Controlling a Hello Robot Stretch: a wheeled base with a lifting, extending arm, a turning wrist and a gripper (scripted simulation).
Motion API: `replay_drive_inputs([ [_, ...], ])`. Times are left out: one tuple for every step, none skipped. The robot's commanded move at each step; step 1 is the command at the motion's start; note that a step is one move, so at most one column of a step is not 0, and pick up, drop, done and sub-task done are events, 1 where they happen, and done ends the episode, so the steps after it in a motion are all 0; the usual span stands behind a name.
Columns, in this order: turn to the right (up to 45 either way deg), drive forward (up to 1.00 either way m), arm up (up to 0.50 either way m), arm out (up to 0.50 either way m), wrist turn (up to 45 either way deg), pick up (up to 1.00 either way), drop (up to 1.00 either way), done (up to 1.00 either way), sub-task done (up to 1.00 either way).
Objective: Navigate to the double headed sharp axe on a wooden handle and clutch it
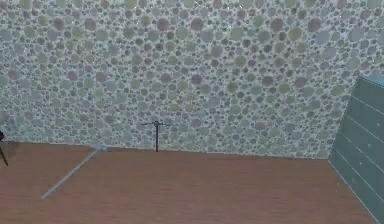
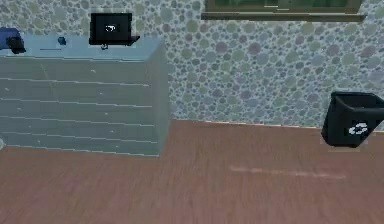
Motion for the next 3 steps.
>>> replay_drive_inputs([
  [0.0, 1.00, 0.00, 0.00, 0.0, 0.00, 0.00, 0.00, 0.00],
  [-9.0, 0.00, 0.00, 0.00, 0.0, 0.00, 0.00, 0.00, 0.00],
  [0.0, 0.25, 0.00, 0.00, 0.0, 0.00, 0.00, 0.00, 0.00],
])
